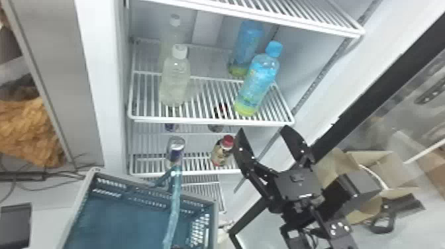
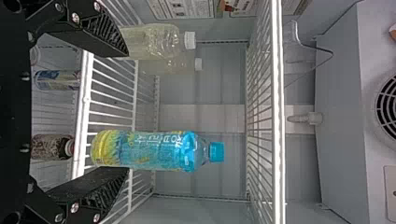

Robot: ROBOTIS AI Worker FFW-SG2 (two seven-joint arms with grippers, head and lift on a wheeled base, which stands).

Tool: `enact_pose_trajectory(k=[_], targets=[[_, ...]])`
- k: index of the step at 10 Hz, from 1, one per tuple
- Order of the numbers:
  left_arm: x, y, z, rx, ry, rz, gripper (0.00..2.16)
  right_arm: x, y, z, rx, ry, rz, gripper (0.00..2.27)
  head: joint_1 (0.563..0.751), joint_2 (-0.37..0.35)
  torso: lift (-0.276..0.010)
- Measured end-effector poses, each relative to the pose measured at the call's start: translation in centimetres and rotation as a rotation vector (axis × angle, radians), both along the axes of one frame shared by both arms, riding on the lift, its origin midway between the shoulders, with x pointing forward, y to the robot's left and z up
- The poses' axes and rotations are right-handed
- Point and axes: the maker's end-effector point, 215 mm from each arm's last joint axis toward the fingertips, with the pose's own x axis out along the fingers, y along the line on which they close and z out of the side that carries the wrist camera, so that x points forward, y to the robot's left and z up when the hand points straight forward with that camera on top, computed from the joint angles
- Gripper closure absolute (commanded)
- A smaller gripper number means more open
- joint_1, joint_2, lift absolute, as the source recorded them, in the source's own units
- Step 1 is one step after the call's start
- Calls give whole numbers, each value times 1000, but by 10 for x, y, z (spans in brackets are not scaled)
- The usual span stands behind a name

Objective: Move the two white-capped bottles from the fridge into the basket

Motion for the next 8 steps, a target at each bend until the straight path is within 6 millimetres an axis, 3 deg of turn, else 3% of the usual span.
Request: enact_pose_trajectory(k=[6, 8], targets=[[-1, 0, 0, 0, 2, 0, 1194, 0, 1, 3, 6, -12, 5, 185, 695, -350, 0], [-1, 0, 0, 0, 2, 0, 1194, 10, 16, -9, 20, -3, 46, 170, 695, -350, 0]])
